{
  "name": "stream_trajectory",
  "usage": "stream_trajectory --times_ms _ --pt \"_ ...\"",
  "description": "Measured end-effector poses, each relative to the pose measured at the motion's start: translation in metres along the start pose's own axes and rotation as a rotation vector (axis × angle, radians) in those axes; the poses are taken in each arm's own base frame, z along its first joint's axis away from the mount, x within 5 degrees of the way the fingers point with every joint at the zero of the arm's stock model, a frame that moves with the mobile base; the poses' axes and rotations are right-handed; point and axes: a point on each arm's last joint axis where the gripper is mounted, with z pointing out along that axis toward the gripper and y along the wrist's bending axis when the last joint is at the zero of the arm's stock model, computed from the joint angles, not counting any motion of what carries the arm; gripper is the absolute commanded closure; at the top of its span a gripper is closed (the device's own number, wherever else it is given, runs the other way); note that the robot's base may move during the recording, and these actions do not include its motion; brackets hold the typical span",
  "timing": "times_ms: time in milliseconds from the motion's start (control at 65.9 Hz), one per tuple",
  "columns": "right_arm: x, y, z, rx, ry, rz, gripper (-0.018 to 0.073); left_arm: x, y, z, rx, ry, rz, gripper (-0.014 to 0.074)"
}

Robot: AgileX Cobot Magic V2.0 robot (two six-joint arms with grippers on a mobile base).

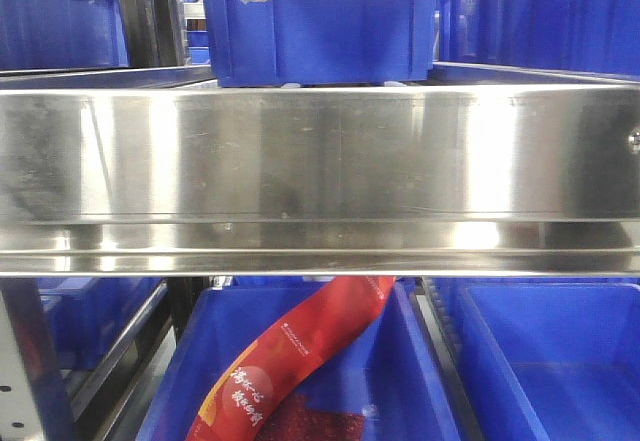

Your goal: Stack two boxes on right shelf middle

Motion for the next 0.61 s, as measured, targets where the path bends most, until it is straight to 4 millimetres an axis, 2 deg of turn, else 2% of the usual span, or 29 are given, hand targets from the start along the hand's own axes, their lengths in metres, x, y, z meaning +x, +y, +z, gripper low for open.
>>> stream_trajectory --times_ms 167,319,440,607 --pt "0.000 0.000 0.000 -0.003 0.000 0.002 0.0712 0.000 0.000 0.000 0.000 0.001 0.000 0.0708" --pt "0.010 0.004 -0.001 -0.038 0.109 0.023 0.0712 0.003 0.000 0.003 -0.006 0.038 0.002 0.0708" --pt "0.019 0.003 0.006 -0.050 0.195 0.040 0.0712 0.009 0.000 0.018 -0.020 0.091 0.008 0.0708" --pt "0.031 0.001 0.024 -0.055 0.280 0.054 0.0710 0.021 -0.001 0.050 -0.038 0.185 0.023 0.0708"
